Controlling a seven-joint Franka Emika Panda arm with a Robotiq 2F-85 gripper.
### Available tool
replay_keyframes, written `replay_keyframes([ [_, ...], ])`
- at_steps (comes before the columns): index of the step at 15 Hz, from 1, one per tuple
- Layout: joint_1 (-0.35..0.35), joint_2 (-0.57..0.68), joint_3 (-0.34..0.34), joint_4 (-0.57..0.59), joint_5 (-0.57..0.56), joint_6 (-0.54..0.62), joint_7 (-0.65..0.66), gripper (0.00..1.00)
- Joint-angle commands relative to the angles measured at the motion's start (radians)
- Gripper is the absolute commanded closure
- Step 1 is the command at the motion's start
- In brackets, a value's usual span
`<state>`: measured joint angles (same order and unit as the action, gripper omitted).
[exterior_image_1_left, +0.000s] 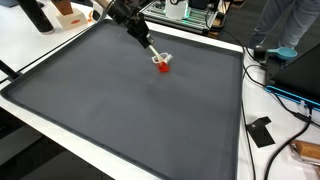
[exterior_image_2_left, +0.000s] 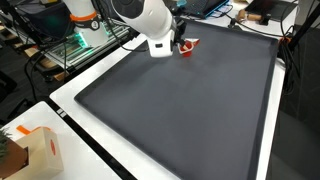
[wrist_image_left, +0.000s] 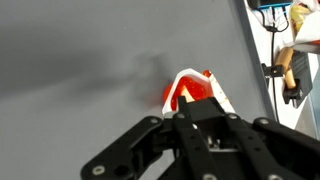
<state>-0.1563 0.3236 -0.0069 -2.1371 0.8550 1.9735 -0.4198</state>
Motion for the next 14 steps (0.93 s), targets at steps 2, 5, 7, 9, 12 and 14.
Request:
replay_keyframes([
  [2,-0.015,0.031,-0.016,0.027,0.049,-0.057,-0.023,0.94],
  [5,-0.015,0.043,-0.021,0.036,0.058,-0.071,-0.020,0.94],
  [7,-0.014,0.050,-0.024,0.039,0.060,-0.076,-0.019,0.94],
  [9,-0.014,0.060,-0.024,0.045,0.060,-0.082,-0.018,0.94],
  [12,-0.014,0.076,-0.022,0.054,0.065,-0.083,-0.022,0.94],
  [14,-0.012,0.086,-0.021,0.060,0.067,-0.079,-0.021,0.94],
])
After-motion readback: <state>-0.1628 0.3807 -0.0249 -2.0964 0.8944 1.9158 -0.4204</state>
